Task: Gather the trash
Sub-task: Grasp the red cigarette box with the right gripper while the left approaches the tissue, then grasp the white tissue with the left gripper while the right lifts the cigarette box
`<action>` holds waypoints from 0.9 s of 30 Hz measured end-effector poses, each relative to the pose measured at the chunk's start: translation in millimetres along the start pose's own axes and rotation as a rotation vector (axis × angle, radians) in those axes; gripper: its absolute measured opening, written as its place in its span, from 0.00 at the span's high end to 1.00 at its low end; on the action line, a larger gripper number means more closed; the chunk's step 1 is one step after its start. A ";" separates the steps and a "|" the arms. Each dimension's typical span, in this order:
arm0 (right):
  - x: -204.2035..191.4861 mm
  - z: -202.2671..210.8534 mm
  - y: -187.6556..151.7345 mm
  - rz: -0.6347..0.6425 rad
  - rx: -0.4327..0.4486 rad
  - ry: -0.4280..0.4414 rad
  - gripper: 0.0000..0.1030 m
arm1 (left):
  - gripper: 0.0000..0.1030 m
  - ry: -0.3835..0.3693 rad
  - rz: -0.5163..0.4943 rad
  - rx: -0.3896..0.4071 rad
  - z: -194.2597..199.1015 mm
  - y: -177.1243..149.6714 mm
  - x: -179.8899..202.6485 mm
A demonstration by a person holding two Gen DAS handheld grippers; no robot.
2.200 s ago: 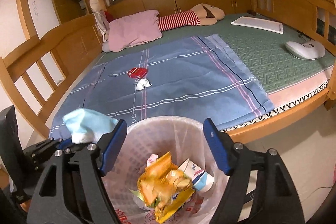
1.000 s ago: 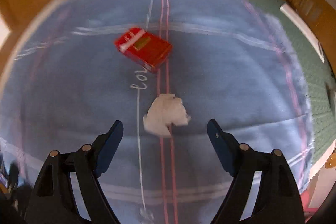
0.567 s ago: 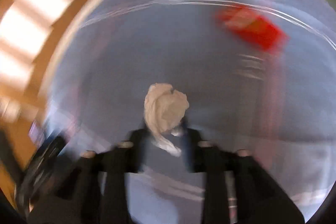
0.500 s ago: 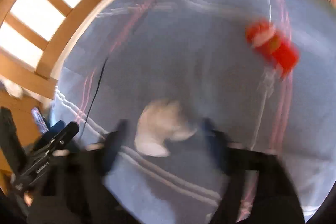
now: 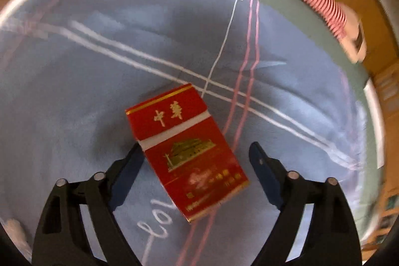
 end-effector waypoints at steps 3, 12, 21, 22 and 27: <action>-6.4 0.9 -5.1 -0.008 0.013 0.028 0.36 | 0.07 -0.009 0.031 -0.038 -10.3 -2.7 3.3; -25.1 57.3 -70.1 -0.064 -0.019 0.024 0.42 | 0.07 0.009 -0.192 -0.066 -37.1 -21.4 62.8; -36.8 198.8 -159.0 -0.147 0.206 0.052 0.42 | 0.56 0.138 -0.480 -0.067 -81.0 -48.0 90.0; -41.2 207.9 -167.7 -0.155 0.227 0.052 0.42 | 0.73 0.134 -0.503 -0.052 -79.3 -49.6 92.4; -56.1 271.4 -227.8 -0.264 0.355 0.042 0.42 | 0.78 0.073 -0.554 0.039 -48.1 -55.6 97.3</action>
Point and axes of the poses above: each gripper's, at about its wrist camera, not at the fingertips, and z roughly against the way its jaws point, x to its right, y to its top, the point moved 8 cm from there along -z, roughly the way its jaws point, and after that the axes turned 14 degrees about z, right-handed, at the moved point
